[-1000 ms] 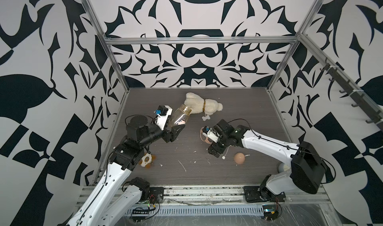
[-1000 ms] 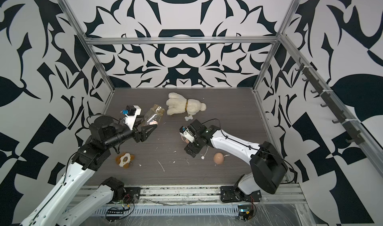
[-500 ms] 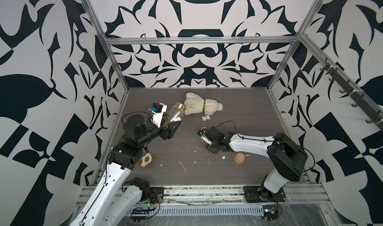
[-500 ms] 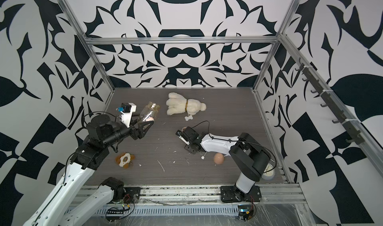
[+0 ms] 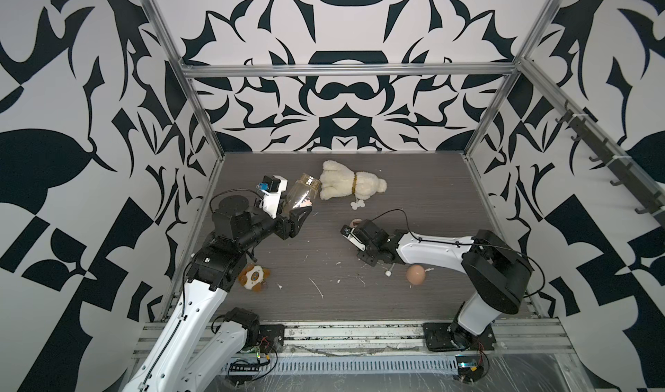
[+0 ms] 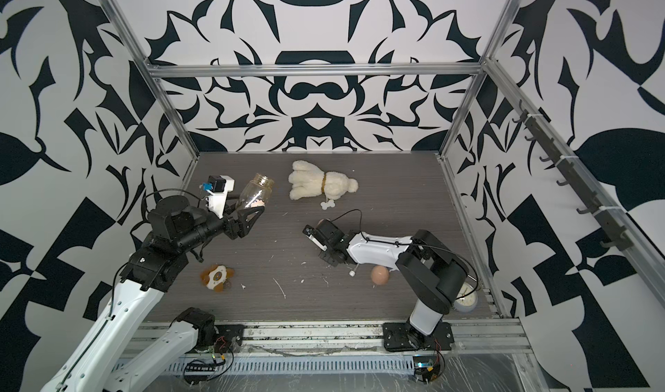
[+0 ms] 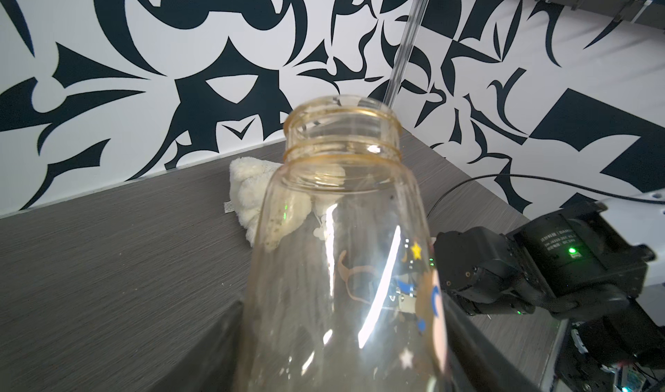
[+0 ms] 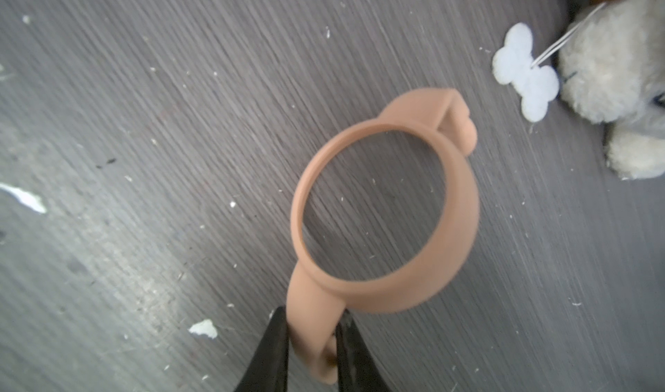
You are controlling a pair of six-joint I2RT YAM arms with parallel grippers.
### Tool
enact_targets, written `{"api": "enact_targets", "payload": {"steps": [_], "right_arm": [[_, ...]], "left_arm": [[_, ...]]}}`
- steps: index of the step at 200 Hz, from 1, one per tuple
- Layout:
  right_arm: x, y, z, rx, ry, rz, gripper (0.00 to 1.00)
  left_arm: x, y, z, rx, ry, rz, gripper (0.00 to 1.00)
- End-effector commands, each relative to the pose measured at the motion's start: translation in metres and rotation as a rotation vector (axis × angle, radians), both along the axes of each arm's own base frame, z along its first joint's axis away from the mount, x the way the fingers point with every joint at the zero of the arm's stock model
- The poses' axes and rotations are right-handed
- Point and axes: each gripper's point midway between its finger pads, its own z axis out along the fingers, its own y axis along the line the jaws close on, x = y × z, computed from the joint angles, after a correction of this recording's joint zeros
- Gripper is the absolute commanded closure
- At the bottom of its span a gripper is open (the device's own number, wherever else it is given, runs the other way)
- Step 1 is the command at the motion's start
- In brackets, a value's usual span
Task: Assemble the baby bottles
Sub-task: Pick up the handle at the center of the board.
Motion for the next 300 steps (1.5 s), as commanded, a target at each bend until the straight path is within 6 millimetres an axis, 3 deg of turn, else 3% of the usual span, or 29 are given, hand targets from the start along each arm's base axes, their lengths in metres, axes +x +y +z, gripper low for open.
{"api": "enact_targets", "payload": {"steps": [1,19,58,69,96,131,177,217,241,274,300], "right_arm": [[0.004,0.012,0.016,0.048,-0.023,0.014,0.77],[0.003,0.014,0.015,0.059,-0.013,0.021,0.84],[-0.009,0.026,0.01,0.106,0.057,0.068,0.81],[-0.01,0.029,0.011,0.124,0.066,0.072,0.85],[-0.013,0.041,0.031,0.23,0.104,0.082,0.97],[-0.007,0.051,0.121,0.592,0.174,0.067,1.0],[-0.005,0.046,0.206,0.89,0.273,0.077,1.0],[0.001,0.053,0.329,1.332,0.316,0.175,1.0],[0.001,0.059,0.388,1.497,0.314,0.272,1.0],[0.001,0.055,0.448,1.685,0.294,0.352,1.0],[0.002,0.054,0.469,1.793,0.335,0.394,1.0]], "left_arm": [[-0.001,0.003,0.014,-0.002,-0.035,-0.003,0.78],[-0.001,0.003,0.013,0.0,-0.032,-0.005,0.78],[0.001,0.004,0.011,0.018,-0.03,-0.007,0.78],[0.001,0.005,0.01,0.019,-0.03,-0.008,0.79],[0.002,0.004,0.009,0.021,-0.031,-0.016,0.79],[0.0,0.003,0.004,0.032,-0.034,-0.035,0.8],[-0.006,-0.003,-0.005,0.045,-0.034,-0.087,0.83],[-0.014,-0.011,-0.003,0.03,-0.054,-0.154,0.83],[-0.016,-0.016,0.002,-0.008,-0.056,-0.187,0.85],[-0.014,-0.018,0.008,-0.025,-0.089,-0.189,0.85],[-0.009,-0.023,0.013,-0.043,-0.099,-0.216,0.86]]}}
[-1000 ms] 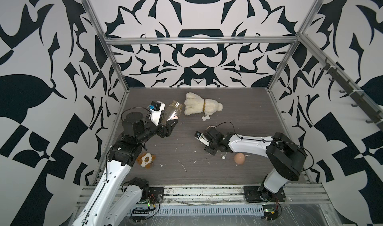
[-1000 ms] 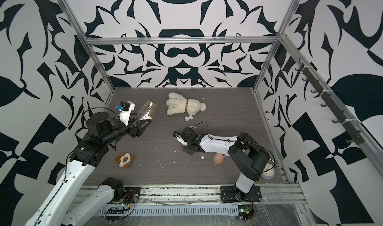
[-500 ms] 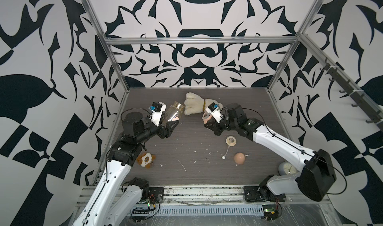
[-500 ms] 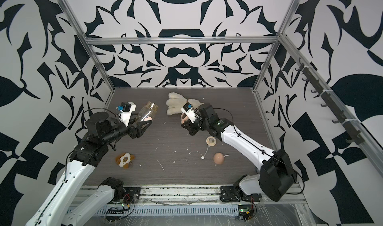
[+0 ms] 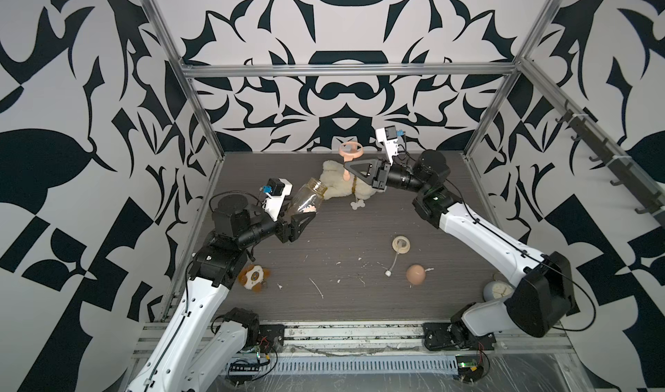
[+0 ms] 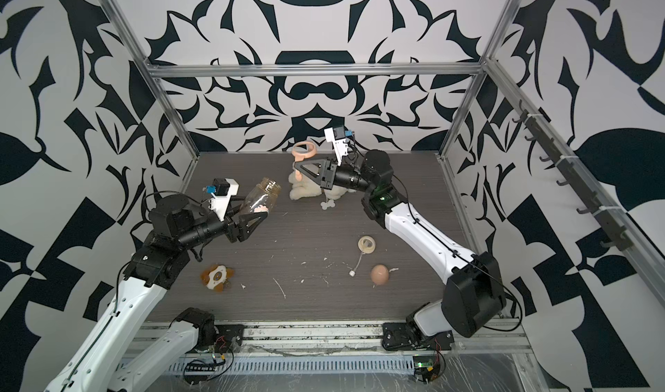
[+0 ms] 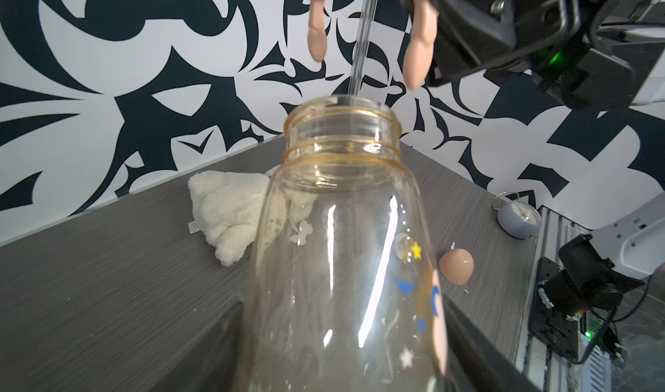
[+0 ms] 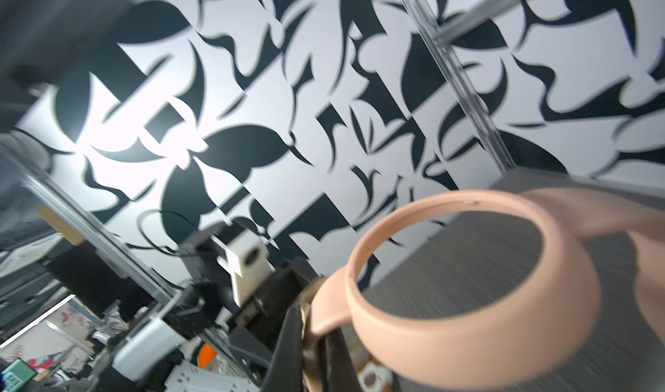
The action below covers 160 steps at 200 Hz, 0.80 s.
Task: Assemble the baby bottles
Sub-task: Pick up the handle at the center of the board, then put on the handle of the baby bottle.
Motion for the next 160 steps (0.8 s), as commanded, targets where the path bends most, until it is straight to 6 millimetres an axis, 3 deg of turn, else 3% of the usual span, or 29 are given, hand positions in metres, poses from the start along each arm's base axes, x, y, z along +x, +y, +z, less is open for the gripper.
{"api": "enact_targets", "payload": {"steps": [1,41,101,160], "right_arm": [[-0.025,-0.011,0.066,0.215,-0.073,0.097,1.0],[-0.037,-0.003,0.074,0.252,-0.03,0.2,1.0],[-0.051,0.003,0.079,0.29,0.046,0.34,1.0],[-0.054,0.012,0.065,0.262,0.1,0.37,1.0]], "left_arm": [[0.003,-0.007,0.013,-0.039,-0.045,-0.041,0.86],[0.015,-0.013,0.033,-0.09,-0.097,-0.05,0.87],[0.026,-0.02,0.047,-0.122,-0.146,-0.075,0.88],[0.022,-0.021,0.074,-0.155,-0.206,-0.09,0.89]]}}
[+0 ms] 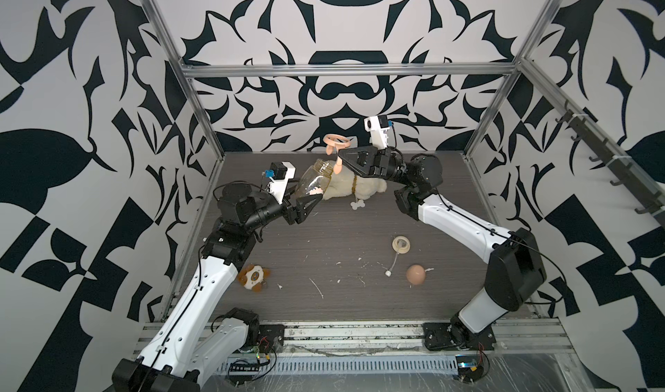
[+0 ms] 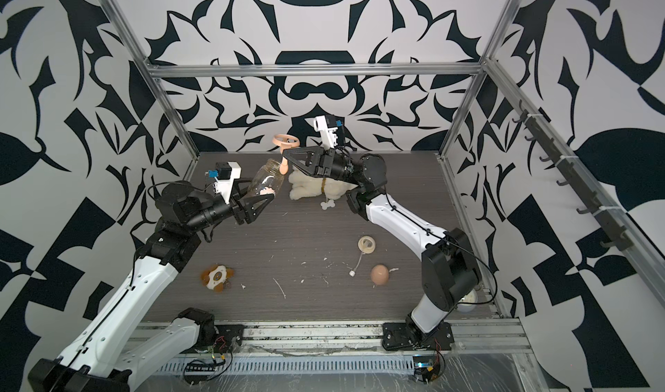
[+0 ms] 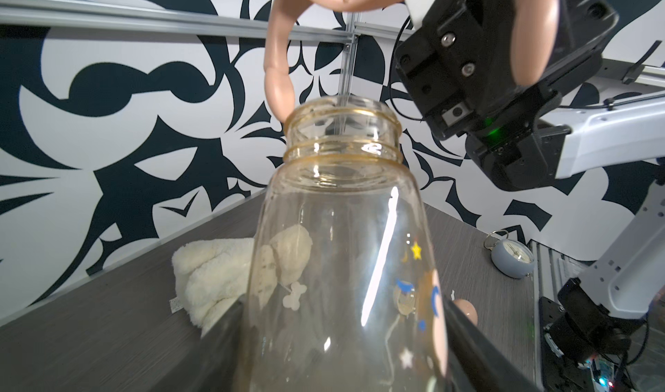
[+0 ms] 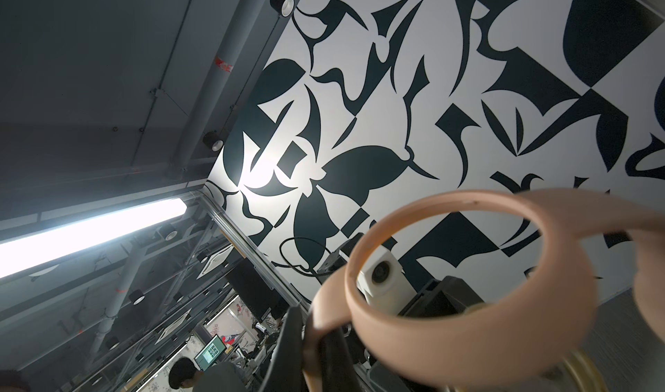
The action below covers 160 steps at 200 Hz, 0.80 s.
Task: Assemble the baby bottles
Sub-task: Put on the handle of the baby bottle.
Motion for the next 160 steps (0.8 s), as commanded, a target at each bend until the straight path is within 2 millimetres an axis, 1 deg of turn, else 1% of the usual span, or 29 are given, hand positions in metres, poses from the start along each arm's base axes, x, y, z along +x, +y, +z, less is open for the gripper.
{"api": "enact_targets", "payload": {"steps": [1,38,89,106,160], "right_arm": [[-0.025,-0.006,0.022,0.045,-0.085,0.04,1.0],[-0.029,0.002,0.016,0.038,-0.08,0.055,1.0],[-0.036,0.011,0.009,0.034,-0.069,0.075,1.0],[-0.037,0.01,0.007,0.037,-0.065,0.066,1.0],[-0.04,0.009,0.002,0.031,-0.054,0.066,1.0]], "left_arm": [[-0.008,-0.001,0.036,-0.045,-0.095,-0.027,0.89],[-0.007,-0.007,0.049,-0.073,-0.12,-0.043,0.91],[0.001,-0.009,0.066,-0.134,-0.153,-0.031,0.92],[0.002,-0.009,0.074,-0.157,-0.167,-0.029,0.93],[0.003,-0.008,0.082,-0.198,-0.173,-0.018,0.94]]}}
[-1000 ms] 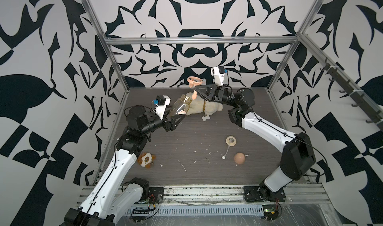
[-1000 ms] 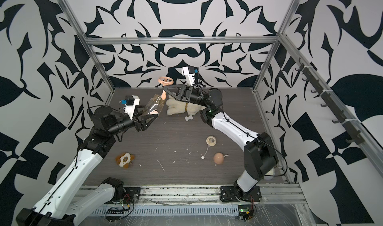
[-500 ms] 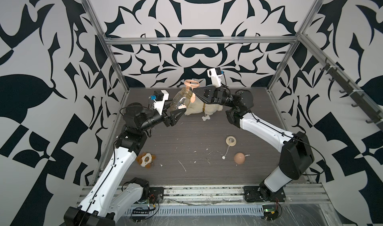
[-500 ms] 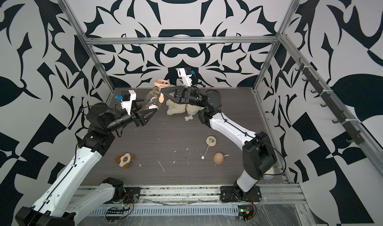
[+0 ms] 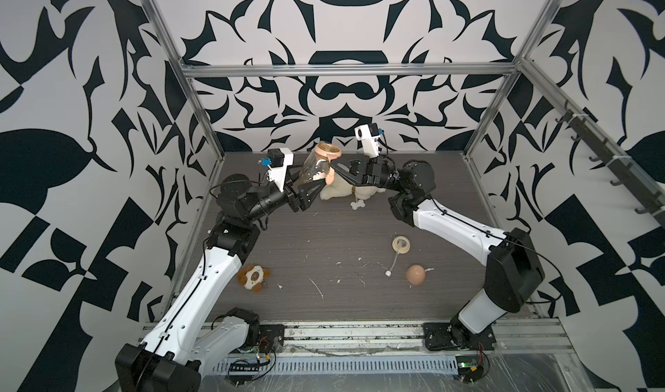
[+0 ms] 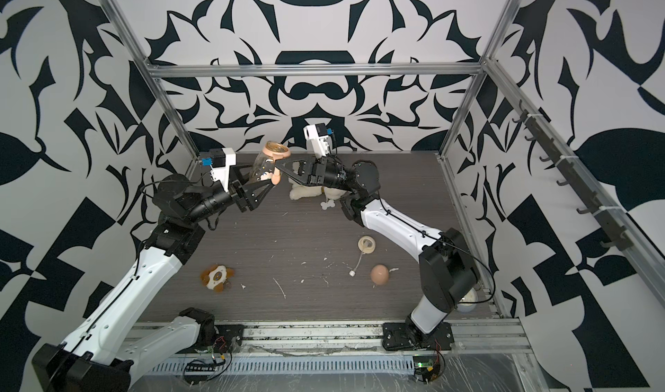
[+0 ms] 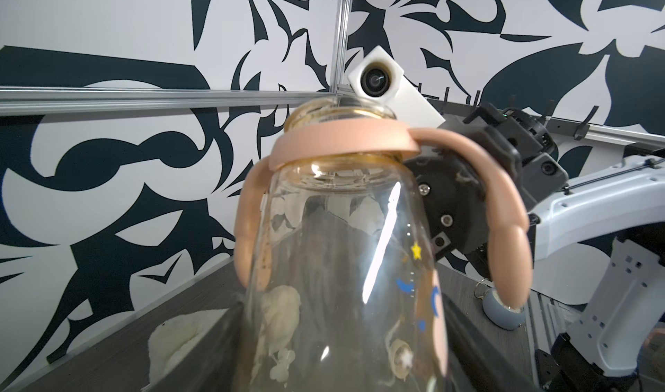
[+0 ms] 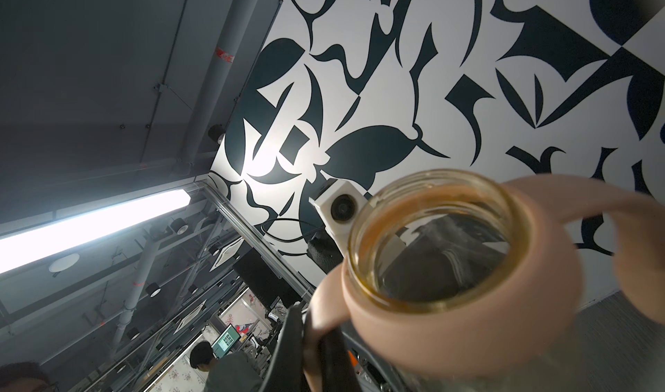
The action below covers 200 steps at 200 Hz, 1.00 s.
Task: Assemble the baby bottles
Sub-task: Put on the handle of the baby bottle.
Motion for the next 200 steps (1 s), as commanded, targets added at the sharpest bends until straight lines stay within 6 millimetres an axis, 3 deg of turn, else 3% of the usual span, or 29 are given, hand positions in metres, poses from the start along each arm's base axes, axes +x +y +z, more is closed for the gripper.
{"api": "enact_targets", "payload": {"steps": [1,72,92,122,161,182,200], "right_arm": [[-0.021,-0.009,0.015,0.041,-0.075,0.015,1.0],[-0.031,-0.001,0.014,0.056,-0.055,0.062,1.0],[-0.031,-0.001,0.013,0.046,-0.051,0.06,0.85],[-0.035,0.0,0.015,0.005,-0.071,0.064,0.42],[-0.034,-0.01,0.011,-0.069,-0.102,0.002,0.26],[-0.017,-0.037,0.0,-0.167,-0.094,-0.132,0.22],[0.003,-0.069,-0.027,-0.357,-0.076,-0.276,0.22]], "left_arm": [[-0.004,0.005,0.035,-0.068,-0.091,0.02,0.94],[0.005,-0.001,0.036,-0.111,-0.096,0.057,0.96],[0.006,0.0,0.037,-0.108,-0.106,0.07,0.98],[0.006,0.0,0.035,-0.097,-0.118,0.076,1.0],[0.007,0.003,0.031,-0.068,-0.148,0.101,1.0],[0.003,0.005,0.026,-0.018,-0.167,0.115,1.0],[-0.006,0.008,0.02,0.011,-0.178,0.117,1.0]]}}
